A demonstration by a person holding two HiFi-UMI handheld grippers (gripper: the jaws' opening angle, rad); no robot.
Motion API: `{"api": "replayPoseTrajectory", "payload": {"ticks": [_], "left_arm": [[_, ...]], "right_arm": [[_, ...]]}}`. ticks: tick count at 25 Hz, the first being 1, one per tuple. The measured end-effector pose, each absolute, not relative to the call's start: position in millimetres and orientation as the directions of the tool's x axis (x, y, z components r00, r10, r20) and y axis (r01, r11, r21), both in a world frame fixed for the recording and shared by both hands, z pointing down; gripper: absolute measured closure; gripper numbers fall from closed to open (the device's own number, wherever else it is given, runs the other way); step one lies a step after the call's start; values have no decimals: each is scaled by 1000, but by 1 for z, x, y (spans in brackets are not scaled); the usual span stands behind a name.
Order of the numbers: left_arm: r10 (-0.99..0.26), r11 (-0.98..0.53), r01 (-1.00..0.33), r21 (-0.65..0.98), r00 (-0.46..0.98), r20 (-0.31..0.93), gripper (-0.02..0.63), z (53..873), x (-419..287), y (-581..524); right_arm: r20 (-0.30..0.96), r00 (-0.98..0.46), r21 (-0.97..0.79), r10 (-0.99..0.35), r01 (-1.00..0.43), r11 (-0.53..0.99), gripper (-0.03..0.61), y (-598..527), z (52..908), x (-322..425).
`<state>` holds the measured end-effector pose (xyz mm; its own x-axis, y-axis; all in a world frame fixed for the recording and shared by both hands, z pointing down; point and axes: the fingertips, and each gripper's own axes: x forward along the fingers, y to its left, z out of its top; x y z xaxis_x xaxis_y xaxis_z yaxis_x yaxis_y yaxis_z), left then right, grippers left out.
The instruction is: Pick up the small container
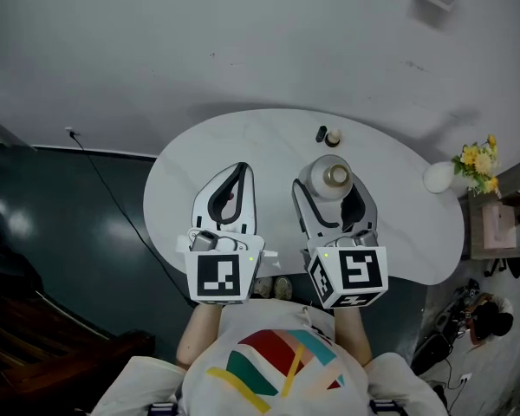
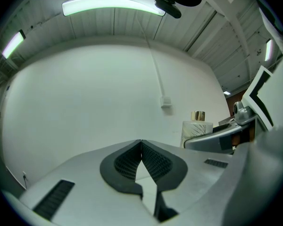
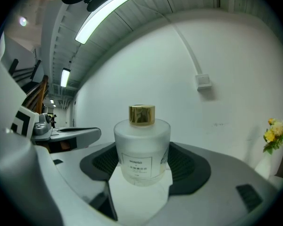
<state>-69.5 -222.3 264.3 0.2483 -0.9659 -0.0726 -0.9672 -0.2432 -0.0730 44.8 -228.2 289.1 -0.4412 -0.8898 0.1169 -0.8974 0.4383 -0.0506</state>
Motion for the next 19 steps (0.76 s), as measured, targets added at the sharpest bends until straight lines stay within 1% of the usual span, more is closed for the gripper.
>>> {"api": "replayPoseTrajectory", "payload": {"ticks": [19], "left_arm": [[-968,-234,-970,-70,239,-72,597,265,-66,-218]], "right_arm": [[118,-434,-76,-893,-901,428,244,-224,292,56]]}}
